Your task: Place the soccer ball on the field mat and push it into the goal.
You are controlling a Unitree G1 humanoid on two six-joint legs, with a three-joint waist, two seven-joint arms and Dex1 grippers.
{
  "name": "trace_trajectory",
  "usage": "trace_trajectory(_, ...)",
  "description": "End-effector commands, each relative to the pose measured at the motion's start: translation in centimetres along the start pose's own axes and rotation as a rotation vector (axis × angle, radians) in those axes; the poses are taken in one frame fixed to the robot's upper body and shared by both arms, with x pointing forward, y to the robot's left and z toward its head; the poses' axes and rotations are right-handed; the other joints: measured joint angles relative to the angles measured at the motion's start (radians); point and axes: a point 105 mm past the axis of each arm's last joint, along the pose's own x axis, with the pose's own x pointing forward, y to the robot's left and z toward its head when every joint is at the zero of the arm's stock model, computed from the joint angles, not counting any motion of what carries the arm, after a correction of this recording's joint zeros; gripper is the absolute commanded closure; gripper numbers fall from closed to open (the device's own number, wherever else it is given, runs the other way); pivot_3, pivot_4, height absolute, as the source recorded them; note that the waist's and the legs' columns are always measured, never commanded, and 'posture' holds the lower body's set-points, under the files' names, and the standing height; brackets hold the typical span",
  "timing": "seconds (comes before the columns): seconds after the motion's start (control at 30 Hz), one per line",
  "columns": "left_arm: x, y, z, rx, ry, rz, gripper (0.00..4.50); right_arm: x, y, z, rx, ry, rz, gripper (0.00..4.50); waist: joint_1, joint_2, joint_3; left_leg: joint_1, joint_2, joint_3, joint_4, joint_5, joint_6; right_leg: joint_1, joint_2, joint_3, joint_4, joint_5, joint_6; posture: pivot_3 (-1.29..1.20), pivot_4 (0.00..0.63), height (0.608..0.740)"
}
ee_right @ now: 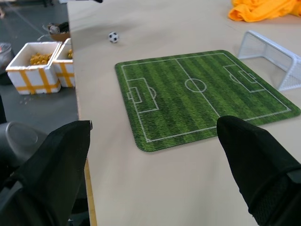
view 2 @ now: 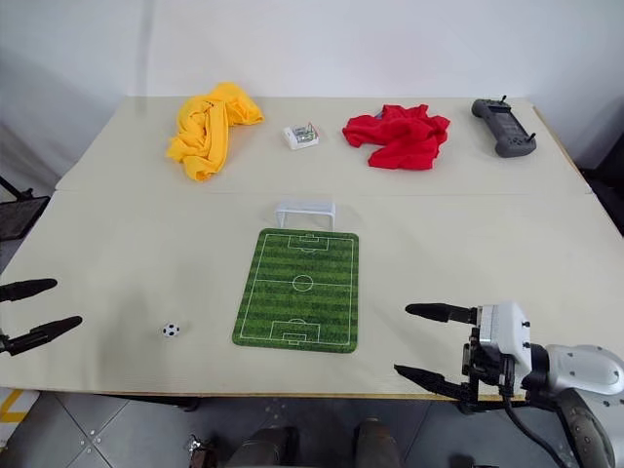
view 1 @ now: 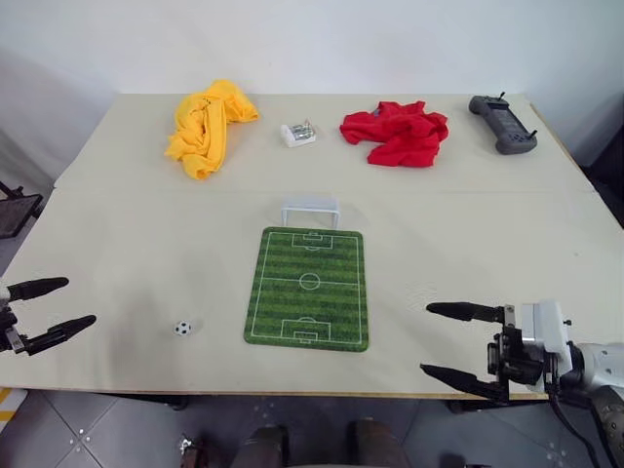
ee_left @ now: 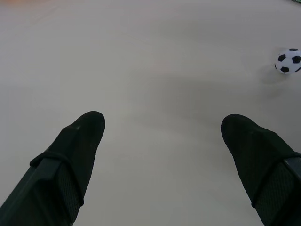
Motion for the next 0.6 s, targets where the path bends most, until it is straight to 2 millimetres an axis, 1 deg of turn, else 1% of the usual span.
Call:
trace_trajectory(0.03, 0.0, 0.4, 0.5, 0.04, -0.022, 0.027, 0.01, 0.4, 0.1, 0.8, -0.047, -0.024, 0.041, 0.0, 0.0, 0.0, 0.0, 0.0, 0.0, 0.0, 0.0, 0.0, 0.0, 0.0, 0.0, 0.0, 0.0, 0.0, 0.0, 0.0, 0.15, 0.74)
trace_trajectory(0.07, 0.3, 0.5, 0.4, -0.002, -0.03, 0.031, 0.01, 0.8, 0.2, 1.2, -0.06, -0.053, 0.055, 0.0, 0.0, 0.0, 0.0, 0.0, 0.0, 0.0, 0.0, -0.002, 0.003, 0.0, 0.0, 0.0, 0.0, 0.0, 0.0, 0.0, 0.15, 0.74)
trace_trajectory(0.13, 0.5, 0.5, 0.6, -0.059, -0.072, 0.016, 0.01, 1.6, 0.4, 1.8, -0.065, -0.104, 0.078, 0.0, 0.0, 0.0, 0.0, 0.0, 0.0, 0.0, 0.002, -0.002, 0.004, 0.001, 0.0, 0.0, 0.001, 0.0, 0.0, 0.0, 0.15, 0.74)
trace_trajectory(0.17, 0.4, 0.1, 0.6, -0.055, -0.085, -0.012, 0.01, 2.2, 0.3, 2.6, -0.056, -0.161, 0.061, 0.0, 0.0, 0.0, 0.0, 0.0, 0.0, 0.0, 0.002, -0.002, 0.004, 0.001, 0.0, 0.0, 0.002, 0.0, 0.0, 0.0, 0.15, 0.74)
trace_trajectory(0.2, 0.3, -0.2, 0.1, -0.034, -0.064, -0.031, 0.01, 2.8, -0.1, 3.9, -0.03, -0.251, 0.022, 0.0, 0.0, 0.0, 0.0, 0.001, 0.0, 0.0, 0.002, -0.002, 0.004, 0.001, 0.0, 0.0, 0.002, 0.0, 0.0, 0.0, 0.15, 0.74)
trace_trajectory(0.23, 0.4, -0.6, -0.5, -0.024, -0.041, -0.043, 0.01, 3.3, 0.0, 4.9, -0.025, -0.309, 0.024, 0.0, -0.002, 0.0, 0.0, 0.001, 0.001, 0.0, 0.003, -0.003, 0.003, 0.001, 0.0, 0.0, 0.003, 0.0, 0.0, 0.0, 0.15, 0.74)
trace_trajectory(0.33, 1.2, -2.6, -1.5, 0.002, 0.008, -0.184, 0.01, 4.2, 2.2, 6.3, -0.125, -0.419, 0.166, 0.0, -0.002, 0.0, 0.0, 0.001, 0.003, 0.0, 0.004, -0.003, -0.001, -0.001, 0.0, 0.0, 0.006, 0.0, 0.0, 0.0, 0.15, 0.74)
trace_trajectory(0.37, 1.6, -3.0, -1.5, 0.005, 0.008, -0.226, 0.01, 4.4, 2.7, 6.0, -0.159, -0.41, 0.213, 0.0, 0.0, 0.0, 0.0, 0.001, 0.003, 0.0, 0.004, -0.003, -0.001, -0.001, 0.0, 0.0, 0.006, 0.0, 0.0, 0.0, 0.15, 0.74)
trace_trajectory(0.43, 2.6, -3.3, -0.6, 0.029, -0.037, -0.265, 0.01, 4.6, 2.9, 5.4, -0.2, -0.398, 0.262, 0.0, 0.004, 0.0, 0.0, 0.0, 0.003, 0.0, 0.006, -0.004, -0.001, -0.001, 0.001, 0.0, 0.006, 0.0, 0.0, 0.0, 0.15, 0.74)
trace_trajectory(0.5, 3.5, -4.0, 0.2, 0.04, -0.08, -0.327, 0.01, 4.7, 2.4, 4.9, -0.223, -0.385, 0.265, 0.0, 0.007, -0.001, 0.0, 0.0, 0.002, 0.0, 0.008, -0.005, 0.0, 0.0, 0.002, -0.001, 0.006, 0.0, 0.0, 0.0, 0.15, 0.74)
trace_trajectory(0.6, 4.5, -5.2, 0.8, -0.007, -0.139, -0.386, 0.01, 4.7, 1.6, 4.4, -0.232, -0.376, 0.233, 0.0, 0.012, -0.001, 0.0, 0.0, 0.001, 0.001, 0.01, -0.005, 0.001, 0.002, 0.001, 0.0, 0.006, 0.001, 0.001, 0.0, 0.15, 0.74)
